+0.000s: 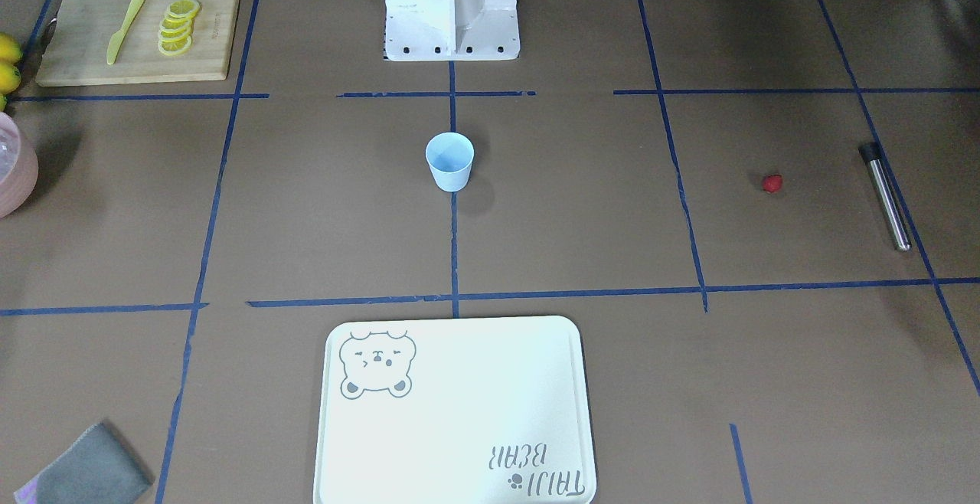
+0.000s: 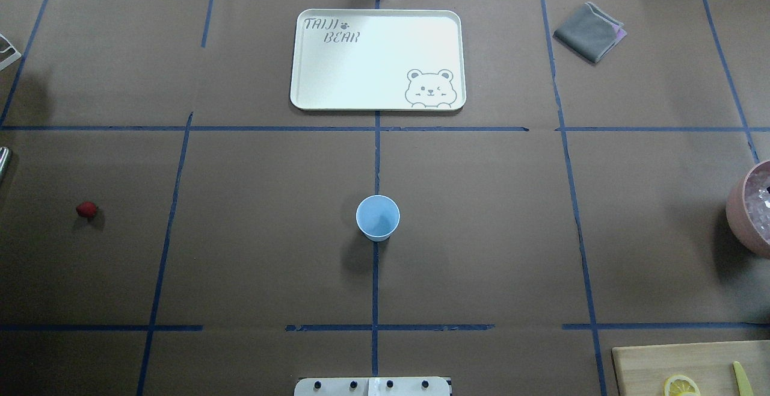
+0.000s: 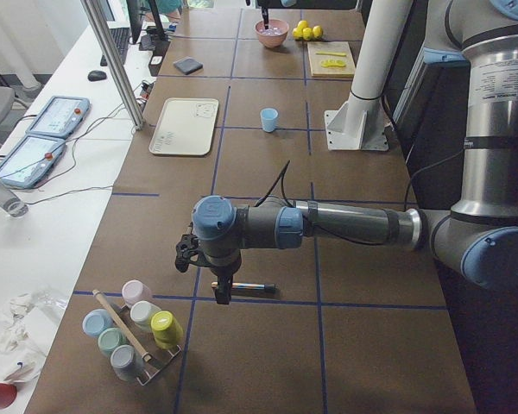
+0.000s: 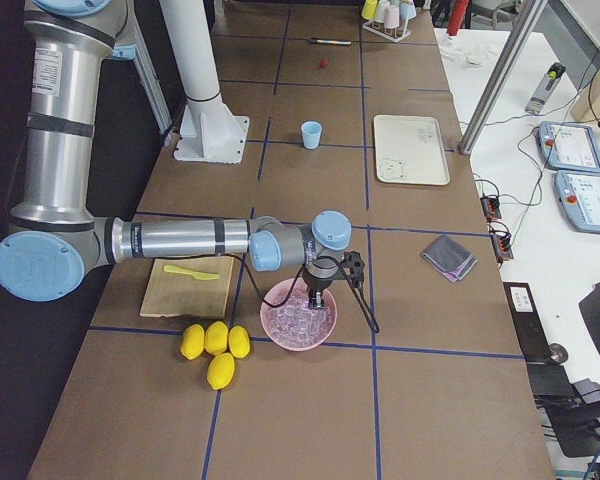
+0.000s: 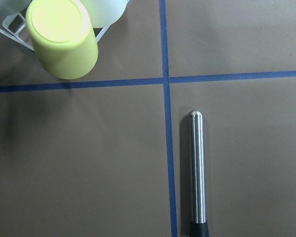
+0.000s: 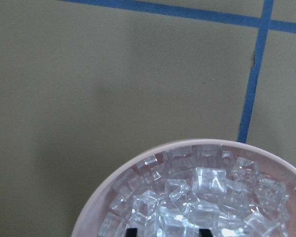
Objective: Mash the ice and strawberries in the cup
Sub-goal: 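Lower the right gripper into the pink bowl of ice cubes, then grasp one clear ice cube from the bowl with the right gripper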
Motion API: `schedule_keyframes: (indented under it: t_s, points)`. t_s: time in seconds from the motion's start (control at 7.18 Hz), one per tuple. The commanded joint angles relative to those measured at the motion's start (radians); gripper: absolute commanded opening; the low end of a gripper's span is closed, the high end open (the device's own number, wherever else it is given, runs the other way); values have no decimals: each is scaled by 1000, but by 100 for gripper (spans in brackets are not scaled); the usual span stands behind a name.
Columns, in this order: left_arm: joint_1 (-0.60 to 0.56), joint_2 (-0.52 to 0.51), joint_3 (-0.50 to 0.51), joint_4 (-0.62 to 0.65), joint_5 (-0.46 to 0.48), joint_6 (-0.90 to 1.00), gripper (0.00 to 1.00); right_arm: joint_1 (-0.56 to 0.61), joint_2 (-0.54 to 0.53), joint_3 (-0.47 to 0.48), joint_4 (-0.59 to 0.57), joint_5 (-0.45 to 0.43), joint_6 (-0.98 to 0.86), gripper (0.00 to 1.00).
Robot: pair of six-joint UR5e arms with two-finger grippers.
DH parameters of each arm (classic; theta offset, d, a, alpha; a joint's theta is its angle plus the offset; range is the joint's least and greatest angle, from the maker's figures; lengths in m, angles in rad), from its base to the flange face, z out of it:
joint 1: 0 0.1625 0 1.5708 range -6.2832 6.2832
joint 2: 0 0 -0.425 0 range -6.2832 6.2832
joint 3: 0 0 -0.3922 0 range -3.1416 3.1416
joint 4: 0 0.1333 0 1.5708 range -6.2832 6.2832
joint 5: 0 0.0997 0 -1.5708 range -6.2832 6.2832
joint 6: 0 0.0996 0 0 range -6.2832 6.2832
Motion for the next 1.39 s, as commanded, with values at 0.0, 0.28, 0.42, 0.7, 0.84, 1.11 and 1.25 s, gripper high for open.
schedule_keyframes:
  t_s: [0.0,0.28,0.42,0.7,0.84,1.11,1.25]
  points:
    - [1,0,-1,0,-1,0,100,-4,-2,-15,0,0,-2,52]
    - [1,0,-1,0,0,1,100,-7,-4,-25,-2,0,1,52]
    - [1,0,-1,0,-1,1,100,-13,-8,-25,-2,0,1,52]
    - [1,0,0,0,0,1,100,-18,-16,-25,-2,0,1,52]
    - [-1,0,0,0,0,1,100,-20,-17,-25,-2,0,1,52]
    - [-1,0,0,0,-2,1,100,-27,-16,-29,-2,-2,2,52]
    - [-1,0,0,0,-2,1,100,-38,-14,-35,0,-2,2,52]
